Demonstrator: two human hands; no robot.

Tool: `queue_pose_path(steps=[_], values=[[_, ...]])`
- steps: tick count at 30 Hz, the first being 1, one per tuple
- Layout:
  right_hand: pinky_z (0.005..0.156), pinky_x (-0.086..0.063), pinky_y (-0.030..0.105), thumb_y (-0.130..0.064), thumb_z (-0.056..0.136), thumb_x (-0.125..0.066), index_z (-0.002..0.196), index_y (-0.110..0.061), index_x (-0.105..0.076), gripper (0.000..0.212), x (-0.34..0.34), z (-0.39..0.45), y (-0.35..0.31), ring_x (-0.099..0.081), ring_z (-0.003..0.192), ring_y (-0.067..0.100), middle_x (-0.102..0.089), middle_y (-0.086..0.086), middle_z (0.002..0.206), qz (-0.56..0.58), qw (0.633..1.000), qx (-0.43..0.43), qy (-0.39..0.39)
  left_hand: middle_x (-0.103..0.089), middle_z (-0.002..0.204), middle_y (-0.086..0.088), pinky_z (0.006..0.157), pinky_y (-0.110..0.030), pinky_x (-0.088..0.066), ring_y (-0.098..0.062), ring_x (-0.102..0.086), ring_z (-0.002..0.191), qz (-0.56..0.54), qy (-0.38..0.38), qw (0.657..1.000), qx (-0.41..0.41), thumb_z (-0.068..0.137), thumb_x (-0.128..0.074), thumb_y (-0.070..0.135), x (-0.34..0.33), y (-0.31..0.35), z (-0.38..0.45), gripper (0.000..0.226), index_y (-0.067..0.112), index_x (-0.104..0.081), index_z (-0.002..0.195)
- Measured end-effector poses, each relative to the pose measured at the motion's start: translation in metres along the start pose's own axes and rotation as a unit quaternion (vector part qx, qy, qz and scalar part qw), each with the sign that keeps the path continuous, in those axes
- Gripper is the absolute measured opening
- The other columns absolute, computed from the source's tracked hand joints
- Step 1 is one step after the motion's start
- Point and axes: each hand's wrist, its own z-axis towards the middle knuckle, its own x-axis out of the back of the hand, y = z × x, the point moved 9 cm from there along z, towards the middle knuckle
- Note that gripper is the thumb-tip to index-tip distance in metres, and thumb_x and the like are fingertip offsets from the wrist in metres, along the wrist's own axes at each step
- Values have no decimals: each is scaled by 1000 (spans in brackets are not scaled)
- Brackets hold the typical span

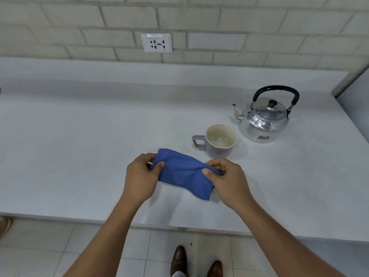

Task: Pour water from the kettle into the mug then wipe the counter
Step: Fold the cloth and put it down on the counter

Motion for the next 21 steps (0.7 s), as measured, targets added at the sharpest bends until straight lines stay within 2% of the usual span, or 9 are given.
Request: queue_pose_path(steps=[5, 7, 10, 11, 14, 16, 18, 20, 21], values=[[69, -52, 11, -4, 83, -75, 88, -37, -68, 35, -56, 31, -34, -69, 80, -3, -74, -16, 90, 32, 998, 26, -38, -74, 96, 13, 64, -13, -43, 0, -65, 82, 25, 48, 998, 33, 96, -69, 23, 59, -29, 25, 15, 22, -75, 110], [67, -54, 14, -3, 81, -75, 88, -34, -70, 32, -77, 44, -40, -69, 74, 1, -75, -14, 85, 22, 998, 28, -51, -73, 93, 13, 65, -16, -44, -3, -67, 82, 38, 56, 997, 47, 96, -69, 22, 79, -43, 34, 14, 22, -76, 108], [71, -57, 20, -5, 80, -77, 90, -25, -74, 23, -107, 60, -43, -71, 78, 12, -76, -7, 85, 11, 998, 22, -61, -74, 97, 6, 67, -19, -46, -19, -69, 87, 56, 60, 994, 66, 95, -71, 22, 101, -66, 48, 14, 19, -76, 108], [70, -56, 18, -6, 80, -78, 91, -23, -75, 21, -116, 65, -42, -70, 78, 12, -76, -6, 86, 2, 998, 20, -64, -73, 97, 6, 67, -19, -46, -21, -69, 87, 62, 60, 994, 72, 95, -71, 22, 106, -73, 53, 14, 18, -76, 108], [61, -48, 5, -8, 79, -80, 91, -21, -76, 18, -139, 76, -36, -65, 70, 2, -72, -10, 80, -41, 997, 19, -63, -72, 90, 7, 66, -21, -45, -21, -68, 83, 84, 55, 992, 78, 95, -72, 23, 116, -89, 64, 14, 18, -77, 107], [58, -45, 3, -8, 80, -79, 93, -19, -77, 17, -149, 81, -31, -62, 68, 0, -68, -13, 76, -70, 996, 18, -58, -70, 82, 13, 65, -22, -45, -14, -66, 75, 102, 47, 991, 73, 94, -73, 22, 117, -95, 70, 12, 18, -78, 105], [58, -44, 3, -6, 82, -77, 95, -15, -77, 16, -156, 85, -28, -61, 68, 1, -65, -14, 75, -107, 992, 30, -57, -67, 76, 17, 62, -16, -42, -5, -63, 70, 126, 39, 989, 62, 93, -74, 20, 116, -99, 74, 11, 17, -78, 102], [64, -46, 6, -5, 83, -76, 95, -13, -77, 15, -162, 86, -28, -61, 71, 7, -65, -10, 78, -140, 987, 42, -59, -67, 73, 11, 61, -12, -39, -13, -63, 69, 158, 29, 986, 52, 91, -76, 18, 114, -102, 76, 11, 14, -78, 101], [69, -51, 13, -4, 84, -75, 96, -12, -77, 14, -164, 86, -28, -62, 74, 10, -66, -7, 82, -154, 985, 48, -61, -67, 74, 8, 61, -12, -39, -16, -62, 70, 172, 26, 984, 49, 90, -76, 17, 113, -103, 77, 12, 12, -77, 101]])
